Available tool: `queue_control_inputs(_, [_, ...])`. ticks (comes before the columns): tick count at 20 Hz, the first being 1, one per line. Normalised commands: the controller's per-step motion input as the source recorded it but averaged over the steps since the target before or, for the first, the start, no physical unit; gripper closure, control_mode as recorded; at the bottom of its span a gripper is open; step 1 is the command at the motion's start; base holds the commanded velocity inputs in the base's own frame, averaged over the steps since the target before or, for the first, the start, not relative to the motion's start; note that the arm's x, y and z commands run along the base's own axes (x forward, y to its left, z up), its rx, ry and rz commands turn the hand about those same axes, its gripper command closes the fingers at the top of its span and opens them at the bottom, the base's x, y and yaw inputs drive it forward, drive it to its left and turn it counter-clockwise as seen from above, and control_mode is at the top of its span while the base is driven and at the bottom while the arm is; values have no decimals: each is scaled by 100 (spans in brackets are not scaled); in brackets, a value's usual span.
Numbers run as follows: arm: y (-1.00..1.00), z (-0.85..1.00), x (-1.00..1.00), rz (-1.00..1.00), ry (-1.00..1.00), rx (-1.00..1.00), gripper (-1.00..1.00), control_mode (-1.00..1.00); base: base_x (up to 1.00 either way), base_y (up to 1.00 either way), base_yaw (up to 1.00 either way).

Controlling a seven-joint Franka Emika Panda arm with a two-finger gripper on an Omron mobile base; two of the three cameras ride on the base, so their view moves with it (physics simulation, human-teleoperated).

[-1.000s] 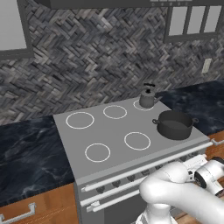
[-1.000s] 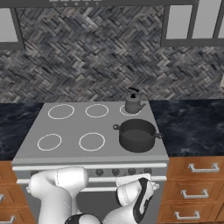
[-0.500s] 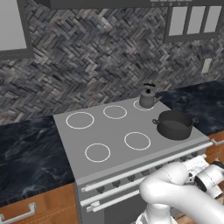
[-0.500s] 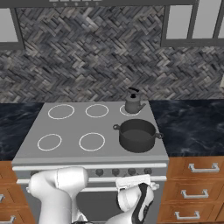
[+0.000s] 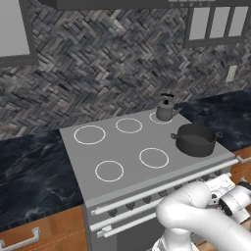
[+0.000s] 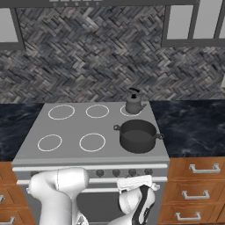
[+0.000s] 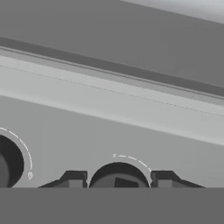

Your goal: Pick the kettle from the cabinet and place it on a stove burner. Then pick the pot from the counter and place it on another stove burner. Finally, turn both burners on.

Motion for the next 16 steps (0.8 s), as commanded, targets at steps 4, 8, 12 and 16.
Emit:
queue_control_inputs(4, [-2,18,9,0,0,0,100,-100,0,0,0])
queue_control_inputs(8, [0,0,0,0,0,-1,100,-100,0,0,0])
queue_control_inputs(12, [-1,7,0,0,0,-11,100,-100,0,0,0])
queue_control_inputs(16, [-6,14,0,0,0,-15,100,-100,0,0,0])
